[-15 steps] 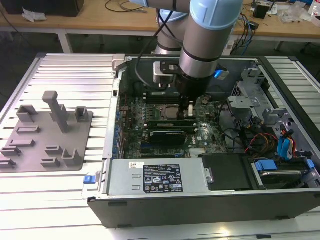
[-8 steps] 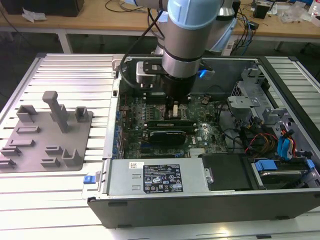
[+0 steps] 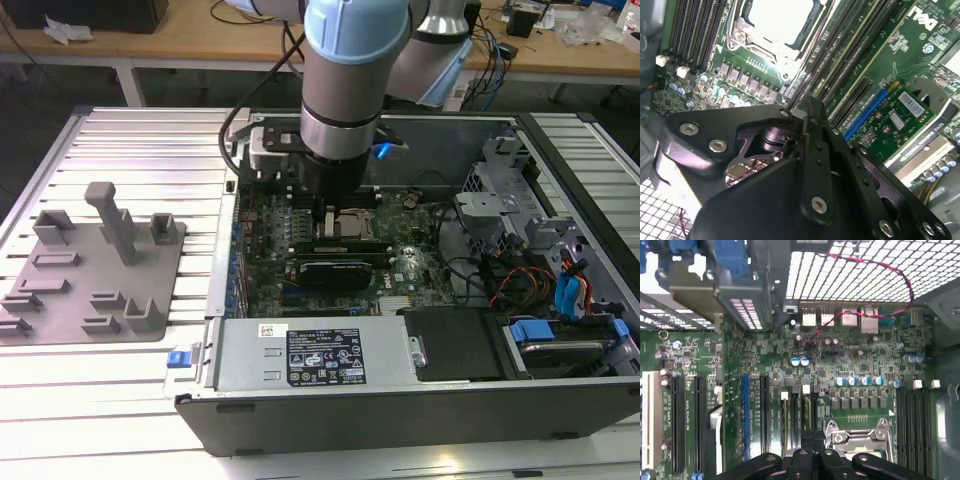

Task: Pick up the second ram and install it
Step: 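Press down the second ram until it locks into place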

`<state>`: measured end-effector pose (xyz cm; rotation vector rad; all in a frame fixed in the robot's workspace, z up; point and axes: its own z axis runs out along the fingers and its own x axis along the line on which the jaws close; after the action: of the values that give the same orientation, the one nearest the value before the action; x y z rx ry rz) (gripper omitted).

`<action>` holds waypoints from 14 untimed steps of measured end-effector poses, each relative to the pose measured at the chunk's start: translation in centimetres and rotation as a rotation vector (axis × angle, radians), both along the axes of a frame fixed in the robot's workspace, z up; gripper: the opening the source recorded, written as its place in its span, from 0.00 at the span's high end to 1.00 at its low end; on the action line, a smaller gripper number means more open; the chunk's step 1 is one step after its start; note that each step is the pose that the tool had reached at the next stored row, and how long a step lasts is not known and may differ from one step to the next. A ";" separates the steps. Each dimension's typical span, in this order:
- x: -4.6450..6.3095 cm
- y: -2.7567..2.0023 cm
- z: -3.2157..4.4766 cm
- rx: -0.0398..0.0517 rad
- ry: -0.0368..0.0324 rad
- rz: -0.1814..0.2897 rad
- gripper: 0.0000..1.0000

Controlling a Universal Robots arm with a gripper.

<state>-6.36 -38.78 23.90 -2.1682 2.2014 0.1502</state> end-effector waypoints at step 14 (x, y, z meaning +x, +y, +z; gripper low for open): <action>-0.1 0.26 -0.87 -0.0002 0.0002 0.000 0.92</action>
<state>-6.46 -38.51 23.03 -2.1684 2.2017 0.1503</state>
